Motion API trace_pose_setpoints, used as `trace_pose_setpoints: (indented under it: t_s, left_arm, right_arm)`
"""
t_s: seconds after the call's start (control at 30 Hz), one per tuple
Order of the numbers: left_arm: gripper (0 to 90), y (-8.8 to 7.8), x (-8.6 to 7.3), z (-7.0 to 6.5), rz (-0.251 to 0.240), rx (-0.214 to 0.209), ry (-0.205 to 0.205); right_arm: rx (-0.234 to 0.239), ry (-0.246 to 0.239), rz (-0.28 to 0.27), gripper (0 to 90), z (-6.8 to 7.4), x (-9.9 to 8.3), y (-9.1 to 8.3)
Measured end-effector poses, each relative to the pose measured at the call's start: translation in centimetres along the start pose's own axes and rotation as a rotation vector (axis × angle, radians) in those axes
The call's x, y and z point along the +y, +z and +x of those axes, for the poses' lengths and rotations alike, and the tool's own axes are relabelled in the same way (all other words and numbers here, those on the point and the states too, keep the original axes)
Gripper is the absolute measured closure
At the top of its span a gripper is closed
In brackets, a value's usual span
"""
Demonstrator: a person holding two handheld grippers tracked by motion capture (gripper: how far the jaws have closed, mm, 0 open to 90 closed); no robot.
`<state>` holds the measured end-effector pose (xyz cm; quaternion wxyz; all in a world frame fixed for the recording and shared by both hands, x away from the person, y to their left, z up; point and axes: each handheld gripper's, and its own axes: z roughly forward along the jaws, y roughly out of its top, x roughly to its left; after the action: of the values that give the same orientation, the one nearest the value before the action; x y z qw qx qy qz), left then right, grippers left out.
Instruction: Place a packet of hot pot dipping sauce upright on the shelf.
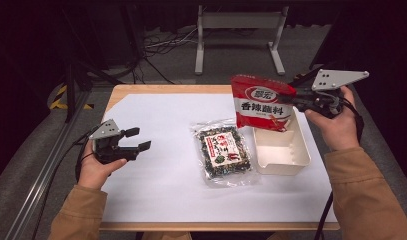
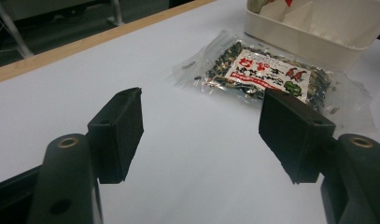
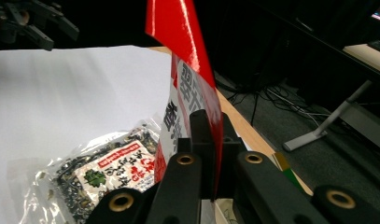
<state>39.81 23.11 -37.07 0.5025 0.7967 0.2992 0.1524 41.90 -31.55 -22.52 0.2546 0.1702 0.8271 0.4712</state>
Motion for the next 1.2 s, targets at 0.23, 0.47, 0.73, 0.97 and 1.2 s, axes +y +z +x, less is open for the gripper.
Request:
trace_pose_setpoints:
  t_s: [0.23,0.47,0.73,0.97,1.2]
  left_arm:
    - [31.5,0.3,-0.3,0.1,0.042,0.006,-0.006]
    - [31.5,0.4,-0.3,0.0,0.050,0.000,-0.001]
    - [31.6,0.5,-0.3,0.0,0.048,-0.002,-0.005]
    - [31.6,0.6,-0.4,0.0,0.051,-0.002,-0.001]
    - [31.6,0.7,-0.4,0.0,0.051,-0.008,-0.005]
  right_arm:
    - [-0.041,0.014,0.013,89.5,-1.7,-1.5,0.3]
    - [-0.062,0.020,0.029,89.5,-2.8,-2.4,0.4]
    - [-0.070,0.026,0.051,89.5,-3.6,-3.4,0.4]
    - [-0.079,0.019,0.088,89.5,-4.3,-4.5,1.2]
    - [-0.091,0.009,0.114,89.4,-4.9,-5.2,2.0]
